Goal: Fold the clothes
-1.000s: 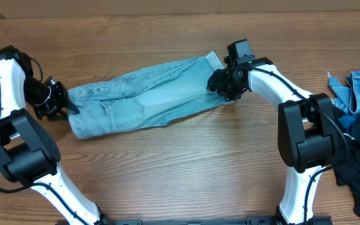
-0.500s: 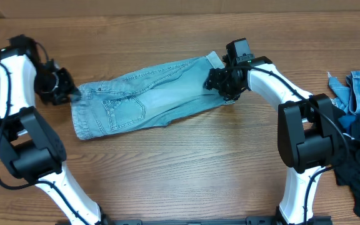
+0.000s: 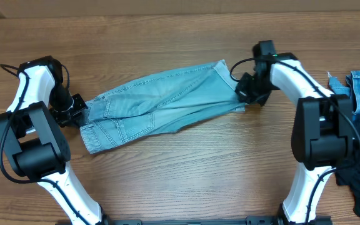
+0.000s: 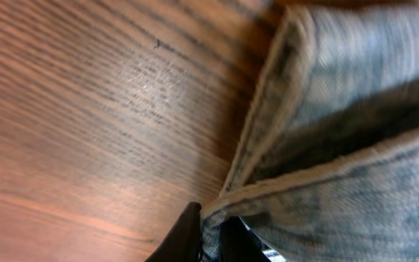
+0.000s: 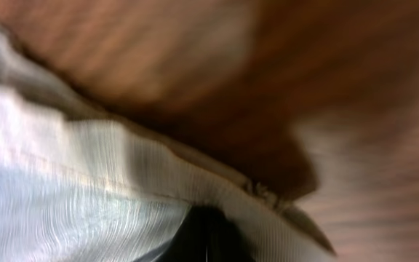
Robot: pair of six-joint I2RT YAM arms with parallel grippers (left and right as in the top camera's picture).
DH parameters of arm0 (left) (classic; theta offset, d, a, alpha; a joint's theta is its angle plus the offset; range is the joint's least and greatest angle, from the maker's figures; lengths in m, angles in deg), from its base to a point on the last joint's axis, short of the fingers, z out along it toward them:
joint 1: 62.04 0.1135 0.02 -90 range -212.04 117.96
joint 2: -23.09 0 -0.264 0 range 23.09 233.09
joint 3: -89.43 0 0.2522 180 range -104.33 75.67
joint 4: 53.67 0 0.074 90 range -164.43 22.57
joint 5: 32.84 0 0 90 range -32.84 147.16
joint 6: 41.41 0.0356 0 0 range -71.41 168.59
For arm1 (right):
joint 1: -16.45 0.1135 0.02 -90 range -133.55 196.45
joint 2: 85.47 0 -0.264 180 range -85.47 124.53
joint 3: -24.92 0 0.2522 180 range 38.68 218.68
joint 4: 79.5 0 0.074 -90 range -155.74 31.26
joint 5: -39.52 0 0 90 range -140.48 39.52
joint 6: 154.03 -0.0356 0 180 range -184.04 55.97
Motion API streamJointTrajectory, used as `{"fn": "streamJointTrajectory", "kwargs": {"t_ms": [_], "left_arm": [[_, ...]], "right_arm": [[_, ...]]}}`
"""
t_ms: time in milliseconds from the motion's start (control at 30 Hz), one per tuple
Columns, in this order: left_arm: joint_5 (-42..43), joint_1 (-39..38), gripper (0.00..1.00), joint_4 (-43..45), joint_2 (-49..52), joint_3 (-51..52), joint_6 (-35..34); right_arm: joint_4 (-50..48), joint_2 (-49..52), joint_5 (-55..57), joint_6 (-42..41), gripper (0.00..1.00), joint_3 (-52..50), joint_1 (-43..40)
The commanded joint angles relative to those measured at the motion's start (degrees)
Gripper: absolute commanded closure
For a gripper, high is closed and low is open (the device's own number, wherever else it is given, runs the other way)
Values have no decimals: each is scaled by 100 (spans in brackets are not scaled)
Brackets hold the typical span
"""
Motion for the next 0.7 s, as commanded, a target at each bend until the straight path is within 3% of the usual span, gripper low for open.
{"fn": "streamJointTrajectory", "kwargs": {"t_ms": [0, 67, 133, 167, 267, 333, 400, 433, 500, 567, 600, 667], "left_arm": [[354, 297, 87, 262, -111, -199, 103], [1069, 293, 72, 225, -114, -861, 260], [1508, 278, 63, 13, -116, -1628, 385], [1851, 234, 53, -203, -116, -2435, 494], [1978, 57, 45, -874, -116, -3633, 732], [1834, -173, 51, -1340, -116, -3891, 1047], [890, -514, 57, -1600, -116, -3799, 1174], [468, -796, 57, -1646, -116, -3672, 1187], [127, -1187, 56, -1604, -116, -3464, 1311], [-304, -1609, 57, -1537, -116, -3237, 1414], [-415, -1836, 69, -1534, -122, -3187, 1412], [-730, -2264, 76, -1397, -302, -3187, 1102]], "right_arm": [[278, 50, 1130, -46, 96, -116, -581], [210, -70, 1134, 109, 96, -92, -597], [210, -264, 1132, 109, 96, 15, -597], [153, -562, 973, 205, 91, 116, -568], [-317, -988, 52, 1141, 68, 118, -369], [-660, -1049, -570, 1967, 67, 116, -105], [-918, -1043, -713, 2562, 65, 101, 192], [-1056, -1043, -710, 2828, 48, 101, 378], [-1141, -1040, -649, 2830, 35, 101, 492], [-1154, -1001, -649, 2813, 25, 101, 492], [-1141, -949, -654, 2811, 21, 98, 492], [-1128, -767, -662, 2811, 21, 98, 494]]}}
